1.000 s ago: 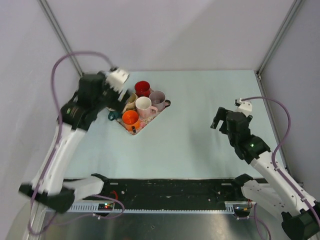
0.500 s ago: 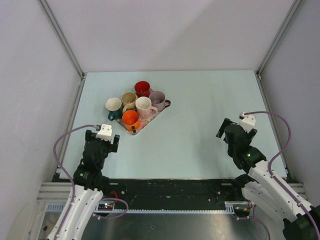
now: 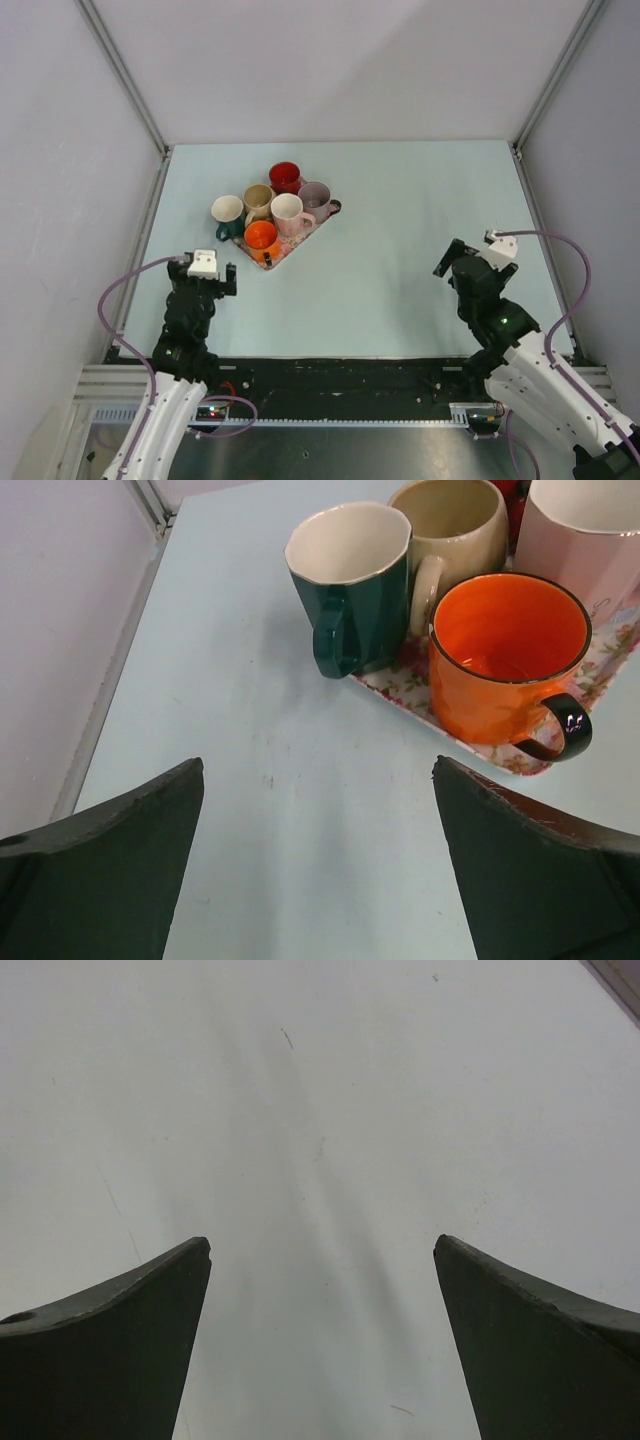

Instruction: Turn the mug right side up

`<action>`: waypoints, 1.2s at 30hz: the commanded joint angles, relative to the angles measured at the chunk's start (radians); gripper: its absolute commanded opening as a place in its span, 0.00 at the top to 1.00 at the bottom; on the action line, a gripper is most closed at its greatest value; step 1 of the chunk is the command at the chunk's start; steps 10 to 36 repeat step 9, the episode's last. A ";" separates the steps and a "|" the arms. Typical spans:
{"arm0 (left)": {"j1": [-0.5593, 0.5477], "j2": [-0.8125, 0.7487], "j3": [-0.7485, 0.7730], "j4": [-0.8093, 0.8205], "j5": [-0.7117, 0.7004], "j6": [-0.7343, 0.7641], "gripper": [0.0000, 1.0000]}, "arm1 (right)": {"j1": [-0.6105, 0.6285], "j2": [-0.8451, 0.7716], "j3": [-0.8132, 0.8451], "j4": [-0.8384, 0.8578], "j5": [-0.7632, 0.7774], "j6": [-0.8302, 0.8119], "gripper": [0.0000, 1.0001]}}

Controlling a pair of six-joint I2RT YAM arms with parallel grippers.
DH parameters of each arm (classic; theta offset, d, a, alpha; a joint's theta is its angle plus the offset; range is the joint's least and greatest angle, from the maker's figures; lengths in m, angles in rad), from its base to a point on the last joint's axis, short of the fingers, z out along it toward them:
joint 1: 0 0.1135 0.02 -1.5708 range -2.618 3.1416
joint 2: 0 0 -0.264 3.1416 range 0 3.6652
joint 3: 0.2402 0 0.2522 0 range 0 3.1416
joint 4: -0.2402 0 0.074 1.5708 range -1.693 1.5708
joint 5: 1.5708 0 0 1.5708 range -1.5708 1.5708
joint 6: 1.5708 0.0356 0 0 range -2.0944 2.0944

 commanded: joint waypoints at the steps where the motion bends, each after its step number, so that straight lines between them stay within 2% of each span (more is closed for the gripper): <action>1: 0.011 -0.006 0.001 0.067 -0.004 -0.028 0.00 | 0.010 -0.034 -0.006 -0.015 0.070 0.039 0.01; 9: 0.012 -0.003 0.003 0.067 0.004 -0.027 0.00 | 0.012 -0.045 -0.013 -0.016 0.111 0.071 0.01; 36: 0.012 -0.003 0.003 0.067 0.004 -0.027 0.00 | 0.012 -0.045 -0.013 -0.016 0.111 0.071 0.01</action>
